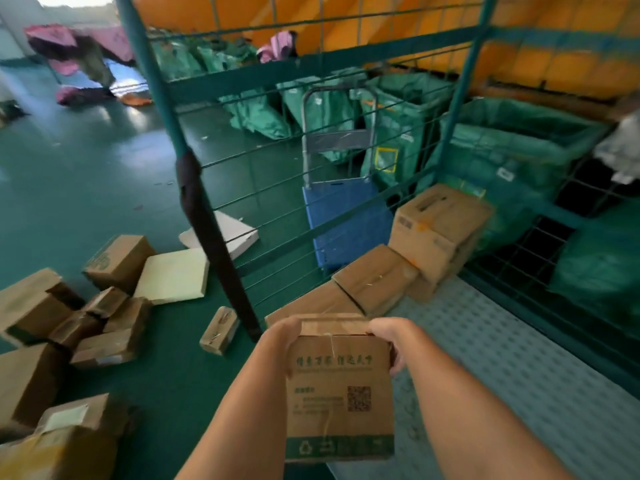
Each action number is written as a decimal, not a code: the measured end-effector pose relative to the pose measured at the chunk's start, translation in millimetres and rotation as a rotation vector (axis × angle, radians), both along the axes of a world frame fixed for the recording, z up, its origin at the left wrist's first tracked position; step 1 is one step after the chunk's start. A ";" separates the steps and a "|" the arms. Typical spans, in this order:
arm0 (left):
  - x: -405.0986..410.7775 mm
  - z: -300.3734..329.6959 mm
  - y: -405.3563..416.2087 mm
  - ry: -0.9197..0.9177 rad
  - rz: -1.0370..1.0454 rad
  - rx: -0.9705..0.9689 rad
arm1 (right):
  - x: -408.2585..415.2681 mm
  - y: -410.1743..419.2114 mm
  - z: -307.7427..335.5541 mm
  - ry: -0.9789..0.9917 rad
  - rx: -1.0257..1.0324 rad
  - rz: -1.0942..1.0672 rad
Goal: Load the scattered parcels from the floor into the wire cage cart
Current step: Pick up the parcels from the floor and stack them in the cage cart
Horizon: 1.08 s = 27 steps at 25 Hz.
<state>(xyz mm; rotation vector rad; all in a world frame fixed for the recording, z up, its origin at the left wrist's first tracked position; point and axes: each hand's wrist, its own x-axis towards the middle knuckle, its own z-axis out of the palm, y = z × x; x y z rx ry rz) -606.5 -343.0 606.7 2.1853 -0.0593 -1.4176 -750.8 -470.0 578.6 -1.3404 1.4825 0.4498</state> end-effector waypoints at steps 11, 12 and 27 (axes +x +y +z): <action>52.5 -69.7 -191.9 -0.189 -0.197 -0.160 | 2.6 -125.5 -25.7 -0.164 -0.144 -0.364; 51.0 -56.0 -201.4 -0.193 -0.179 -0.188 | 8.9 -139.2 -38.4 -0.164 -0.164 -0.439; 166.6 -181.3 -395.0 -0.119 -0.538 -0.187 | 96.4 -269.0 -152.3 -0.019 -0.100 -0.683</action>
